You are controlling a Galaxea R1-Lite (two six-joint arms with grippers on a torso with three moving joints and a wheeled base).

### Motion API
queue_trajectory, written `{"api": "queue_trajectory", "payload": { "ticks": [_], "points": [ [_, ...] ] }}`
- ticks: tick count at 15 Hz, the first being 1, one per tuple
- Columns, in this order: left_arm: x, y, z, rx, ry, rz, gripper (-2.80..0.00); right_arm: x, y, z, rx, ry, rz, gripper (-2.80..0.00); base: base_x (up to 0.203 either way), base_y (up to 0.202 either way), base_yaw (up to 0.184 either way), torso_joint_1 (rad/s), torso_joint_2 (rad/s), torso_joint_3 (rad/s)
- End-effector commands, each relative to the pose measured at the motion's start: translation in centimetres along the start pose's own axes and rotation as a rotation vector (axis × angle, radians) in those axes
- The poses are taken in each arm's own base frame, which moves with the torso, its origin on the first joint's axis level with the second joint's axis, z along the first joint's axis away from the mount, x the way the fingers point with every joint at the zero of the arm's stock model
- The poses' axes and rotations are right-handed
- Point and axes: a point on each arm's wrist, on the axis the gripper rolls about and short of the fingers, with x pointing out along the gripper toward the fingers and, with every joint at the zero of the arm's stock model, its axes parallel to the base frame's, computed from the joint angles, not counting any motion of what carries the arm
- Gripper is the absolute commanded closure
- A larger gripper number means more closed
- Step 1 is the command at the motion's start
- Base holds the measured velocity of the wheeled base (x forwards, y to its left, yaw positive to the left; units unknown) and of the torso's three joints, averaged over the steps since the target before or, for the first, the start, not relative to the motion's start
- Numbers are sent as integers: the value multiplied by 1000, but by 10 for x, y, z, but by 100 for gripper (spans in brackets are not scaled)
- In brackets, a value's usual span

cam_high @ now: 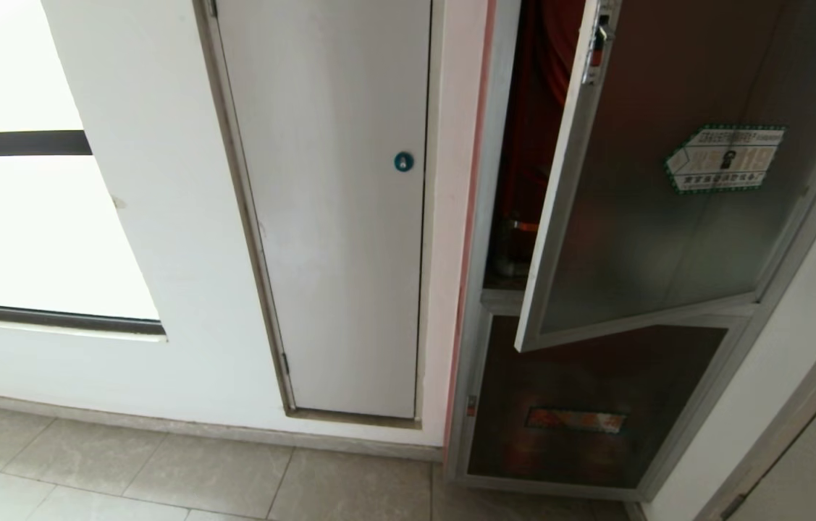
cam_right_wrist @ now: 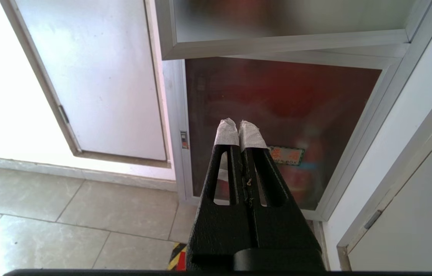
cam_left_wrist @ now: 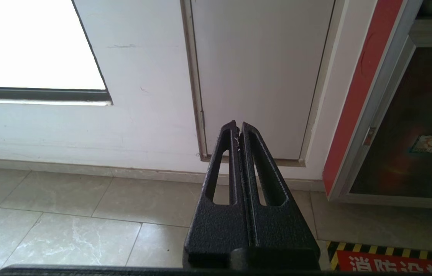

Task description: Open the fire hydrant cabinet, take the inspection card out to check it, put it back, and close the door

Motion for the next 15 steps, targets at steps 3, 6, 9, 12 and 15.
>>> {"api": "queue_trajectory", "payload": {
  "ticks": [3,6,9,12,15],
  "points": [
    [0,0,-2,0,5,0,0,0,0,0,16,-3,-6,0,0,0,0,0,0,0],
    [1,0,-2,0,6,-1,0,0,-1,2,38,-22,-26,0,0,0,0,0,0,0],
    [1,0,-1,0,6,-1,0,0,-1,2,41,-24,-29,0,0,0,0,0,0,0],
    [0,0,-2,0,6,-1,0,-2,-1,7,38,-36,-29,0,0,0,0,0,0,0],
    [1,0,-1,0,6,0,0,-8,0,26,68,-54,1,0,0,0,0,0,0,0]
  ]
}}
